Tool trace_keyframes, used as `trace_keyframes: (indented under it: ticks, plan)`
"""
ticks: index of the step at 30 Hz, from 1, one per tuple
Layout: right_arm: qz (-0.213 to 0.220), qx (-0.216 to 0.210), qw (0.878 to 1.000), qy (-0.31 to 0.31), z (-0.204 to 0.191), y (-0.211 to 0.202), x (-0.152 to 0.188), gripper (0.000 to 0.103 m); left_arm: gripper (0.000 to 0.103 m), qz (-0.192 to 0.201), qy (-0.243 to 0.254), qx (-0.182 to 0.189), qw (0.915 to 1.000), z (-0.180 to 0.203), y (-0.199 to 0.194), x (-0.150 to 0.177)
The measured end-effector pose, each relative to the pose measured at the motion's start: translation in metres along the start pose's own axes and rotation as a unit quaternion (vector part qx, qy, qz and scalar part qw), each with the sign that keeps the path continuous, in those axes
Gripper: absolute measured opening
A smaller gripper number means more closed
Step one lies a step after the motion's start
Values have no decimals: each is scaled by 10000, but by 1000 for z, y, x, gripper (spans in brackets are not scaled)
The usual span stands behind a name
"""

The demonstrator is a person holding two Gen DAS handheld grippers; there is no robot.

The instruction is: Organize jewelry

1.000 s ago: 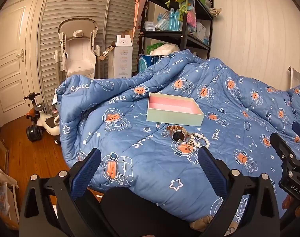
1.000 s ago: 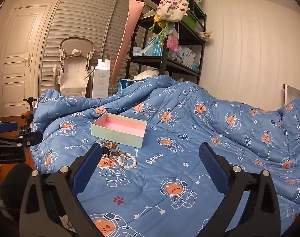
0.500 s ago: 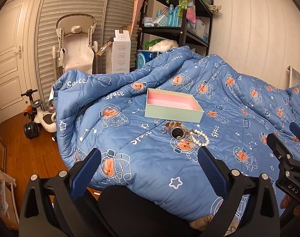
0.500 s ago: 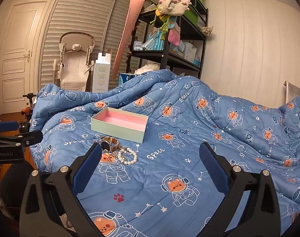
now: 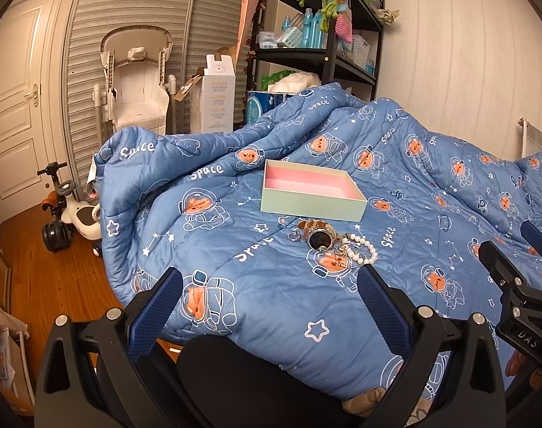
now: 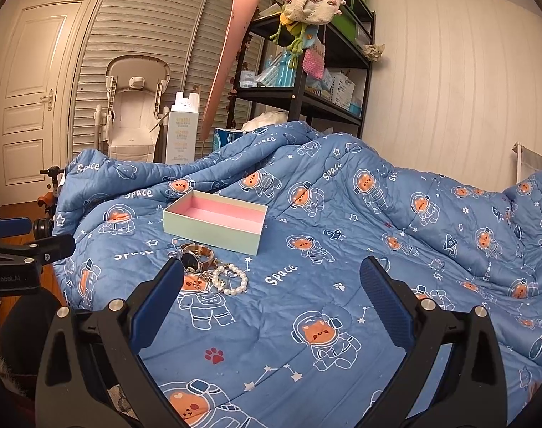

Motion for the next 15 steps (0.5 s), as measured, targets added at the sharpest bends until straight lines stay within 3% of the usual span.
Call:
trace_keyframes:
  ticks: [15]
  plan:
    - [-18, -10, 10000, 4, -1, 2, 0, 97, 96, -8, 3, -11, 10000, 1, 1, 1]
Point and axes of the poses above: each gripper's, at about its wrist camera, not at the fingertips, and y roughly the way its jaws point, z to its right, x to its underside, the point moved 10 cm from there along y, roughly the way its jaws point, and after that the axes turned 6 degrees about x, right-handed, at the moved point
